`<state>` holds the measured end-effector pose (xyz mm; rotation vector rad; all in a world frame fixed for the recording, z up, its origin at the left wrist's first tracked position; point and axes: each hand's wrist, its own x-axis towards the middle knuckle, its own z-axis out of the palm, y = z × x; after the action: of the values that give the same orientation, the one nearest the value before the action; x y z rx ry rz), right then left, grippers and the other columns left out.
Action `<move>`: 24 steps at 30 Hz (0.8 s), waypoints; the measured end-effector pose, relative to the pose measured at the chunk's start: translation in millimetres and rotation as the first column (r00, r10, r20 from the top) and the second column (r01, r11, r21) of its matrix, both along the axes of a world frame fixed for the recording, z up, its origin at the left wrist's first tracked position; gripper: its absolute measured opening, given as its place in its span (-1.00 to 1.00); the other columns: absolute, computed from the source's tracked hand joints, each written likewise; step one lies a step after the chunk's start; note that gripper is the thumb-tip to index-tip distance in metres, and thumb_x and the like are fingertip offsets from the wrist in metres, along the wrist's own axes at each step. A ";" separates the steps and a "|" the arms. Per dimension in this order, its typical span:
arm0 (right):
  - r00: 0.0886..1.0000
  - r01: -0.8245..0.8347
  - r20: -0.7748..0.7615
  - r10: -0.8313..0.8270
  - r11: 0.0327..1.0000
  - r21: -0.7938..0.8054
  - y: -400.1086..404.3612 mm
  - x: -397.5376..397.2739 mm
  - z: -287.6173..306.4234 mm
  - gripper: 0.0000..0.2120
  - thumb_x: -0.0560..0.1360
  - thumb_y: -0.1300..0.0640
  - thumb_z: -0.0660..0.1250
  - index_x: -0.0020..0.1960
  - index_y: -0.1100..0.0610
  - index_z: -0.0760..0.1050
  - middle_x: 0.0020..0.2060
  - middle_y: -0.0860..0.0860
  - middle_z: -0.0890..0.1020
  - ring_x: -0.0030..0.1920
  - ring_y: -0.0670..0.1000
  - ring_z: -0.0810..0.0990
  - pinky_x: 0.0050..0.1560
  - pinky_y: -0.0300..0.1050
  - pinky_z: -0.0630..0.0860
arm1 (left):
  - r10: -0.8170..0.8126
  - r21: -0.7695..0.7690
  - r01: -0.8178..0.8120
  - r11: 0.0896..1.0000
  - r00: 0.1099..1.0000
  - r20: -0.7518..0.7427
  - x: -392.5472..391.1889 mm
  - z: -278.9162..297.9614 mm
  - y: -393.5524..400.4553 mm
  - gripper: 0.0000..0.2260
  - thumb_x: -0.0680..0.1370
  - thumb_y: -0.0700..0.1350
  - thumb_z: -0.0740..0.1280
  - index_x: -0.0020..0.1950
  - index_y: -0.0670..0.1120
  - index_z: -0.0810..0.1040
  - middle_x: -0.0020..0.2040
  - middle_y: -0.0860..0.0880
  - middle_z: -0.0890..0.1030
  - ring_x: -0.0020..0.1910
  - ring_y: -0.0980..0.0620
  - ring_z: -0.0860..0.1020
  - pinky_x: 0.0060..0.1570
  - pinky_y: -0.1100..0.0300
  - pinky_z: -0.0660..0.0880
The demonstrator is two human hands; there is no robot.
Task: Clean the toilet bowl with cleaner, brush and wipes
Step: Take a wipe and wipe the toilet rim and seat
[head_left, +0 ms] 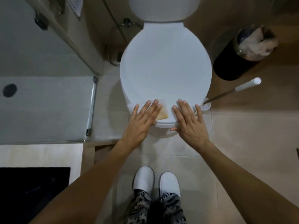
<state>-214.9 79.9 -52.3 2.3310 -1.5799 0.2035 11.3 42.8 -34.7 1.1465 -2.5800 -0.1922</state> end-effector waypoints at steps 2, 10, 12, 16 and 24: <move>1.000 -0.013 -0.004 0.013 0.998 -0.054 2.8 -1.1 -20.2 -0.34 0.61 -0.23 -0.10 0.55 0.17 -0.03 0.46 0.19 0.21 0.49 0.13 0.14 0.48 0.19 0.00 | 0.010 -0.032 -0.011 0.999 1.000 -0.002 0.8 -21.0 4.8 -0.36 0.53 -0.30 -0.01 0.56 -0.01 -0.17 0.57 0.01 0.00 0.54 0.07 -0.07 0.45 -0.07 0.01; 1.000 0.003 0.012 -0.002 0.997 -0.076 14.9 -1.2 -74.1 -0.29 0.61 -0.23 -0.02 0.57 0.19 -0.13 0.54 0.16 0.03 0.56 0.06 -0.08 0.50 0.18 -0.07 | 0.004 -0.082 0.002 0.997 0.997 0.075 3.1 -74.8 14.2 -0.28 0.48 -0.37 0.05 0.57 -0.01 -0.14 0.57 0.07 -0.16 0.54 0.05 -0.06 0.46 -0.08 0.00; 0.999 0.046 0.002 -0.045 0.999 -0.028 20.4 2.1 -83.1 -0.28 0.61 -0.16 0.05 0.57 0.18 -0.18 0.56 0.13 -0.15 0.56 0.06 -0.15 0.51 0.16 -0.16 | -0.028 -0.065 0.036 0.997 0.993 0.117 2.8 -84.1 16.0 -0.22 0.45 -0.41 0.10 0.56 0.00 -0.16 0.56 0.09 -0.21 0.54 0.05 -0.08 0.47 -0.06 -0.04; 0.988 0.142 0.049 -0.147 0.985 0.097 27.0 8.9 -92.8 -0.24 0.54 -0.07 0.05 0.55 0.15 -0.29 0.53 0.09 -0.27 0.54 0.05 -0.25 0.50 0.11 -0.28 | -0.026 -0.024 0.030 0.999 0.987 0.159 -2.6 -91.7 19.0 -0.08 0.42 -0.43 0.28 0.55 0.01 -0.22 0.55 0.09 -0.24 0.54 0.07 -0.14 0.48 -0.03 -0.07; 0.975 0.188 0.056 -0.217 0.928 0.320 32.1 15.6 -68.6 -0.33 0.59 -0.12 -0.05 0.56 0.13 -0.24 0.55 0.11 -0.17 0.55 0.06 -0.21 0.51 0.11 -0.18 | -0.059 0.133 0.028 0.991 0.970 0.236 0.1 -67.5 19.3 -0.20 0.40 -0.43 0.11 0.57 -0.03 -0.09 0.56 0.02 0.03 0.54 0.03 -0.04 0.47 -0.03 -0.15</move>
<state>-199.2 112.0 -120.9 2.3889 -2.0136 0.0079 11.3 62.1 -102.2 1.2257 -2.8433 -0.2465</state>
